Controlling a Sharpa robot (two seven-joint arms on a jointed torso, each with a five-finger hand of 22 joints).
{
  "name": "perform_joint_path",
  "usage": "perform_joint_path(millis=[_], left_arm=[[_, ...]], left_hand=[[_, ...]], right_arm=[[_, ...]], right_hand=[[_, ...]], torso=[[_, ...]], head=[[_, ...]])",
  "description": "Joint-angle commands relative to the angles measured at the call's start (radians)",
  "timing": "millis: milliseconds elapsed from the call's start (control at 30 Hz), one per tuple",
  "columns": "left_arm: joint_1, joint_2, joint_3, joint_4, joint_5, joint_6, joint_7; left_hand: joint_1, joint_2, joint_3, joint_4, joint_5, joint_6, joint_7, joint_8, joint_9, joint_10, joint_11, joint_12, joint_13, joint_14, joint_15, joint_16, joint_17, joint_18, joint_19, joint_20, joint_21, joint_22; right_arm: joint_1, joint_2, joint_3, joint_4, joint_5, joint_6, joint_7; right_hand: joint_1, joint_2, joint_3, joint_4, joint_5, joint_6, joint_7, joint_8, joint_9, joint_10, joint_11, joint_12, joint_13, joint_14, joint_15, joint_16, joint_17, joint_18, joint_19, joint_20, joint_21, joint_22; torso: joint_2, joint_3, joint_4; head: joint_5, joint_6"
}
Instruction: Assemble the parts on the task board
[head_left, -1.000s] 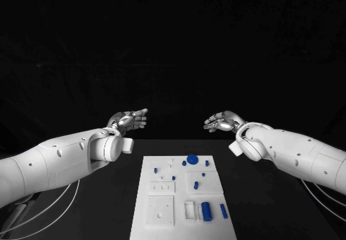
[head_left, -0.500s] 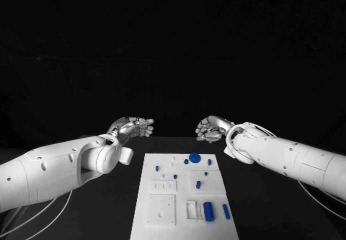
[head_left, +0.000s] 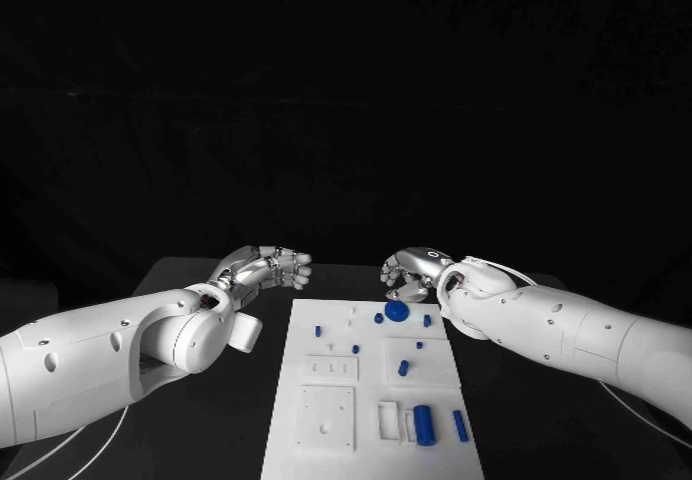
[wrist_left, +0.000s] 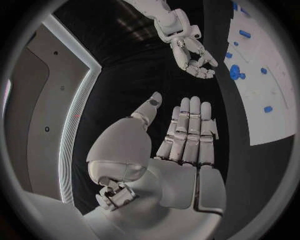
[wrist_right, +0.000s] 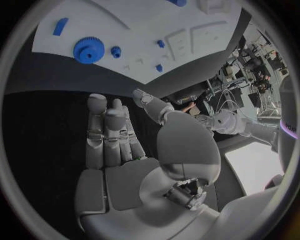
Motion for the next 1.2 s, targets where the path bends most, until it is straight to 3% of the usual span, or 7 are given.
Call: perform_joint_path(millis=[33, 400, 800, 833, 867, 1200], left_arm=[[0.001, -0.002, 0.001, 0.008, -0.011, 0.017, 0.021], [0.003, -0.006, 0.003, 0.017, -0.009, 0.017, 0.02], [0.007, -0.014, 0.003, 0.029, -0.003, 0.019, 0.019], [0.007, -0.015, 0.003, 0.03, -0.003, 0.019, 0.019], [0.007, -0.016, 0.004, 0.031, -0.003, 0.02, 0.019], [0.007, -0.027, 0.004, 0.037, -0.001, 0.025, 0.017]], left_hand=[[0.004, -0.005, 0.001, 0.001, 0.005, 0.006, -0.002, -0.006, -0.002, 0.008, 0.002, -0.005, -0.002, 0.001, 0.001, -0.007, 0.0, 0.001, 0.002, 0.001, 0.0, -0.001], [0.0, -0.006, -0.001, 0.002, 0.005, 0.007, -0.001, -0.01, -0.005, 0.009, 0.003, -0.01, -0.003, -0.001, 0.002, -0.013, 0.0, -0.002, -0.001, 0.001, -0.001, -0.002], [-0.005, -0.006, -0.002, 0.003, 0.005, 0.007, 0.0, -0.012, -0.006, 0.009, 0.003, -0.014, -0.004, 0.0, 0.003, -0.016, 0.001, -0.003, -0.002, 0.001, -0.002, -0.003], [-0.005, -0.006, -0.002, 0.003, 0.005, 0.007, 0.0, -0.013, -0.007, 0.01, 0.003, -0.014, -0.004, 0.0, 0.003, -0.016, 0.001, -0.003, -0.002, 0.001, -0.002, -0.003], [-0.006, -0.005, -0.002, 0.003, 0.005, 0.007, 0.0, -0.013, -0.007, 0.01, 0.003, -0.014, -0.004, 0.0, 0.003, -0.016, 0.001, -0.003, -0.002, 0.001, -0.002, -0.003], [-0.01, -0.005, -0.003, 0.003, 0.004, 0.008, 0.0, -0.014, -0.008, 0.012, 0.003, -0.016, -0.005, 0.002, 0.002, -0.017, 0.002, -0.004, -0.001, 0.0, -0.002, -0.003]], right_arm=[[-0.013, 0.011, 0.0, -0.01, -0.082, -0.033, -0.008], [-0.026, 0.015, 0.0, -0.006, -0.116, -0.029, -0.012], [-0.033, 0.018, -0.003, -0.019, -0.149, -0.025, -0.033], [-0.033, 0.019, -0.003, -0.019, -0.151, -0.024, -0.035], [-0.033, 0.019, -0.003, -0.02, -0.152, -0.023, -0.035], [-0.034, 0.027, -0.003, -0.037, -0.158, -0.02, -0.031]], right_hand=[[0.006, -0.006, 0.006, -0.001, 0.002, -0.003, -0.005, -0.005, 0.0, -0.008, 0.003, -0.005, -0.001, -0.006, 0.001, 0.009, 0.001, 0.033, 0.024, -0.027, 0.006, 0.023], [0.009, -0.012, 0.007, -0.001, 0.0, -0.005, -0.008, -0.008, 0.0, -0.015, 0.005, -0.004, -0.001, -0.007, 0.003, 0.029, -0.002, 0.033, 0.032, -0.029, 0.012, 0.02], [0.007, -0.024, 0.004, 0.001, 0.001, -0.016, -0.005, -0.015, 0.0, -0.03, 0.009, -0.007, -0.003, -0.013, 0.007, 0.047, -0.009, 0.033, 0.036, -0.031, 0.012, 0.017], [0.006, -0.027, 0.002, 0.001, 0.0, -0.018, -0.005, -0.017, -0.001, -0.033, 0.01, -0.007, -0.003, -0.014, 0.008, 0.049, -0.01, 0.033, 0.036, -0.031, 0.012, 0.017], [0.005, -0.029, 0.001, 0.001, 0.0, -0.02, -0.004, -0.018, -0.001, -0.036, 0.011, -0.007, -0.004, -0.015, 0.008, 0.05, -0.011, 0.033, 0.036, -0.031, 0.012, 0.017], [-0.001, -0.041, -0.003, 0.005, -0.006, -0.028, -0.007, -0.022, -0.001, -0.053, 0.016, -0.005, -0.003, -0.019, 0.014, 0.061, -0.021, 0.033, 0.036, -0.028, 0.009, 0.015]], torso=[[0.022, -0.0044, 0.0111], [0.051, -0.0044, 0.0241], [0.075, -0.0023, 0.0229], [0.078, -0.0034, 0.0245], [0.084, -0.0082, 0.0321], [0.104, -0.0057, 0.0365]], head=[[-0.001, 0.004], [-0.01, 0.016], [-0.007, 0.024], [-0.008, 0.024], [-0.016, 0.031], [-0.004, 0.038]])
